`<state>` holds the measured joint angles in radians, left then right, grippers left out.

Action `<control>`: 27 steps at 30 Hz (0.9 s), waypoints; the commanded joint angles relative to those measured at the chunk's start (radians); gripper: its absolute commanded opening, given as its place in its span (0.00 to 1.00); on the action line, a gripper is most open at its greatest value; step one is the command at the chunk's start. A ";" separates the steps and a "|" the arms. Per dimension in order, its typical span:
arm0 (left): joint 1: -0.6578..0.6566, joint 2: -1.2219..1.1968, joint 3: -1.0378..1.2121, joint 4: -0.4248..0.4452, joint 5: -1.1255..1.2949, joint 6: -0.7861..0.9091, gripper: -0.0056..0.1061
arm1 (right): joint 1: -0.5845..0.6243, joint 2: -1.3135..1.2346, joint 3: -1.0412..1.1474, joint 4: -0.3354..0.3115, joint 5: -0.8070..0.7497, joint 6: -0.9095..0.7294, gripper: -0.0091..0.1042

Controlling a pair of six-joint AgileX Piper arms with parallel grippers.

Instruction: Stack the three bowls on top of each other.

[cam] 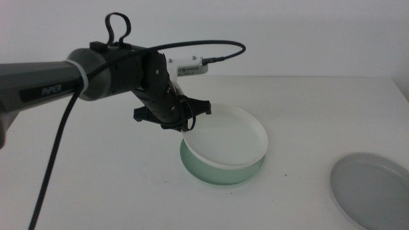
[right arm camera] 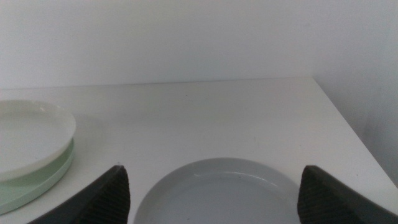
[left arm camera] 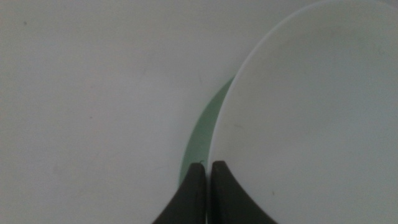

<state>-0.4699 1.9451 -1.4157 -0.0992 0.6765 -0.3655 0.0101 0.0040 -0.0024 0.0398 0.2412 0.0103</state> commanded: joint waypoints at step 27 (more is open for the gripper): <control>0.010 -0.070 -0.002 -0.004 0.116 0.189 0.89 | 0.000 -0.004 0.002 -0.008 -0.009 -0.003 0.90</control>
<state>-0.4691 1.9326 -1.4157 -0.1104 0.7808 -0.1958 0.0101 0.0040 -0.0024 0.0398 0.2412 0.0103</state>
